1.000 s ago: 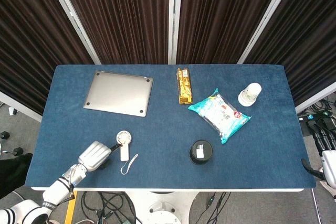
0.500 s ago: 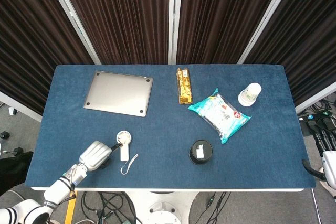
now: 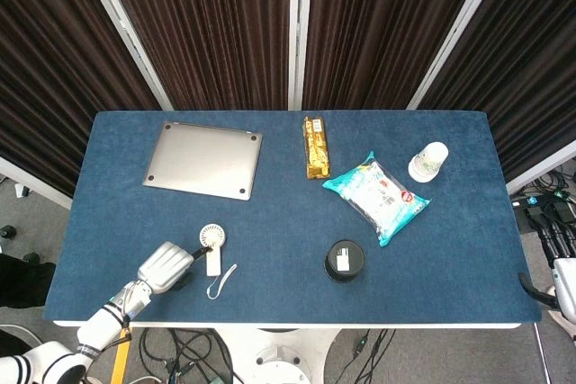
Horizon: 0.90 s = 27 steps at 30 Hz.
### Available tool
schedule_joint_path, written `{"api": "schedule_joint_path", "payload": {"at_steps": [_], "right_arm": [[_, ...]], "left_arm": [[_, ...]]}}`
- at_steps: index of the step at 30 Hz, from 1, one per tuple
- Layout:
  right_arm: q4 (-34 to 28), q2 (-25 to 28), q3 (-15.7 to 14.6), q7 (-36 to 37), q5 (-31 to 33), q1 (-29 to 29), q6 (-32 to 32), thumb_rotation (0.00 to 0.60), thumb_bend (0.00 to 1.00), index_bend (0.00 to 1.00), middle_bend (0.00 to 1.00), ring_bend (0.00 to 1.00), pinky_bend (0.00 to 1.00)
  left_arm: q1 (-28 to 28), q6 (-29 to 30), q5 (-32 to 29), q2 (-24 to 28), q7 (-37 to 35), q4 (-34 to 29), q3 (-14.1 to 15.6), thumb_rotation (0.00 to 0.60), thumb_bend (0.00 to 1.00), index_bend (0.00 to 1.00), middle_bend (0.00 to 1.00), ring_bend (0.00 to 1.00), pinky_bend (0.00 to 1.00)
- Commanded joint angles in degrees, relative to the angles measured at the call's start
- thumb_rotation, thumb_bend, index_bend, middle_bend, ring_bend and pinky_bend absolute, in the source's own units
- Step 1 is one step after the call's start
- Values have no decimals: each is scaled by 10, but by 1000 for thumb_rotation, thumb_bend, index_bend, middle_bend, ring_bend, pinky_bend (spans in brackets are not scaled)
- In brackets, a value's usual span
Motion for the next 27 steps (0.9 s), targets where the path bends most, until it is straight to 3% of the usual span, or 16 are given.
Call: {"api": "schedule_joint_path", "payload": {"at_steps": [1,12,27], "right_arm": [[2,-1,0,1,0,0,0,600,204,0,0,0,0],[2,-1,1,2,1,0,-1,600,203,0,0,0,0],[3,0,2,4,3,0,-2,600,204,0,0,0,0]], "left_arm": [[-1,-1,-1,0,1,0,0,600,474,164,910,872,832],[-5,-13,-19,-4,9,5,1,600,482,187,910,873,832],[-10,-22,-34,-5,39,3,5,600,499,372,908,872,832]]}}
